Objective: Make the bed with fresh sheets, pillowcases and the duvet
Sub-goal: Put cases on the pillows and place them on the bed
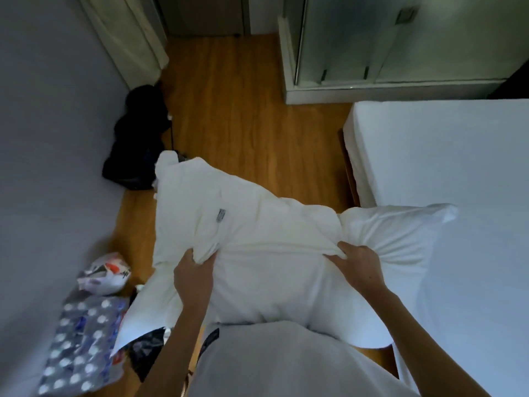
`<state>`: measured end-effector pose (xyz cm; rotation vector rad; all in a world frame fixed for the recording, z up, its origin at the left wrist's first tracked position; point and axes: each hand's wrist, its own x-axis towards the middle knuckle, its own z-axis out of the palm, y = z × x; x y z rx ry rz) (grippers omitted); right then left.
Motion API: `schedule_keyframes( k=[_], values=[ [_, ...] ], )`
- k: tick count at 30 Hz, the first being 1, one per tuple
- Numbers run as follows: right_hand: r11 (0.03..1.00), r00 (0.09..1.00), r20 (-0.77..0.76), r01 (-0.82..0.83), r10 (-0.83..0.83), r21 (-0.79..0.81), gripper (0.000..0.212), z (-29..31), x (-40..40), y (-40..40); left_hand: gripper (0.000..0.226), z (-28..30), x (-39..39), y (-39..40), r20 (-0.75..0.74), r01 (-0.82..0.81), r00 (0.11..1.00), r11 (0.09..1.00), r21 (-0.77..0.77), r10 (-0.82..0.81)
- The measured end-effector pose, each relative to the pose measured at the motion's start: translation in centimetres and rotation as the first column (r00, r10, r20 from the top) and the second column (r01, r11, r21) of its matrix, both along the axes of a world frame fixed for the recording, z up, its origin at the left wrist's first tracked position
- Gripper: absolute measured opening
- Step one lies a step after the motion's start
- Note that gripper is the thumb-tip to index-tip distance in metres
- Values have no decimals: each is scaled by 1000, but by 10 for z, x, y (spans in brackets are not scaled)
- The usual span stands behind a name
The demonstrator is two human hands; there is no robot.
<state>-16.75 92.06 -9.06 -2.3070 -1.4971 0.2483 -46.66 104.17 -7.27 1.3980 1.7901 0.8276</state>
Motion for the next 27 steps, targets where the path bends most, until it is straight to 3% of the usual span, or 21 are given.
schedule_keyframes(
  k=[8,11,15,18,23,27],
  values=[
    [981,982,39,182,-184,63,44,35,75,161,27,30,96,216,-1,213,977,971,106,-214],
    [975,975,0,221,-221,18,44,24,110,218,37,19,140,282,-1,248,969,965,86,-248],
    [955,953,-64,296,-298,-30,48,-4,169,302,31,-9,206,370,-23,260,965,965,20,-260],
    [961,959,-57,278,-277,12,50,-9,234,384,30,-13,274,446,-24,238,971,971,28,-238],
    [976,978,0,208,-209,69,41,32,352,520,32,14,387,577,-48,225,974,968,111,-221],
    [970,968,-71,243,-240,31,39,43,422,582,27,22,461,655,-86,274,960,954,120,-265]
  ],
)
